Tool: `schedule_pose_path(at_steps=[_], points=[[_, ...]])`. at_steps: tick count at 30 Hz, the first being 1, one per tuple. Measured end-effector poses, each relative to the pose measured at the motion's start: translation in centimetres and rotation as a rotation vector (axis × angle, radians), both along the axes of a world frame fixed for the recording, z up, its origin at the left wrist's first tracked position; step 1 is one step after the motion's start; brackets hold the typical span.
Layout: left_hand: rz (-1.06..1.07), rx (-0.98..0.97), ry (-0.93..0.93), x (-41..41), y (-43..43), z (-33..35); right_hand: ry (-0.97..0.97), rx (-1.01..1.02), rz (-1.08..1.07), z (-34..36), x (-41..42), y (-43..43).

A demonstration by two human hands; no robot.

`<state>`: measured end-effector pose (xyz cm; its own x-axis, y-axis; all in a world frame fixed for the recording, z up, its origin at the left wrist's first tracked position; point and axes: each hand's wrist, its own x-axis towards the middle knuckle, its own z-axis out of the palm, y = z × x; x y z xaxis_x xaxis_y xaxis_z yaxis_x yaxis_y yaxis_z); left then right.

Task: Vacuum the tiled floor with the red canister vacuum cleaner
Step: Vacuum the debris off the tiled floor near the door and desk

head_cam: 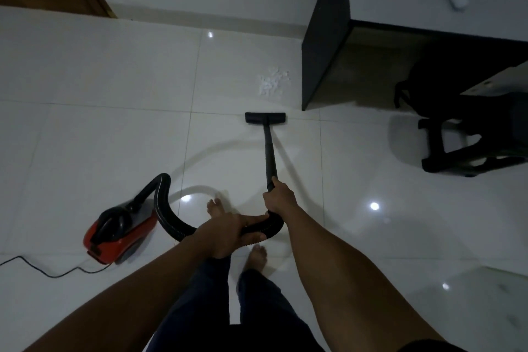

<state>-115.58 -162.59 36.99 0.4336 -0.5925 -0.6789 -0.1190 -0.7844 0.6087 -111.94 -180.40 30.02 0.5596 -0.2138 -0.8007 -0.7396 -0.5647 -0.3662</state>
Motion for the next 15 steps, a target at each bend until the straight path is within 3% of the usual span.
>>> schedule_pose_path(at_steps=[5, 15], points=[[-0.095, 0.034, 0.007, -2.3, -1.4, 3.2, 0.019, 0.010, -0.079, -1.0, -4.1, -1.1], [-0.103, 0.031, -0.083, 1.2, -0.9, -1.2, 0.022, 0.139, -0.241, -2.2, -1.3, -1.3]])
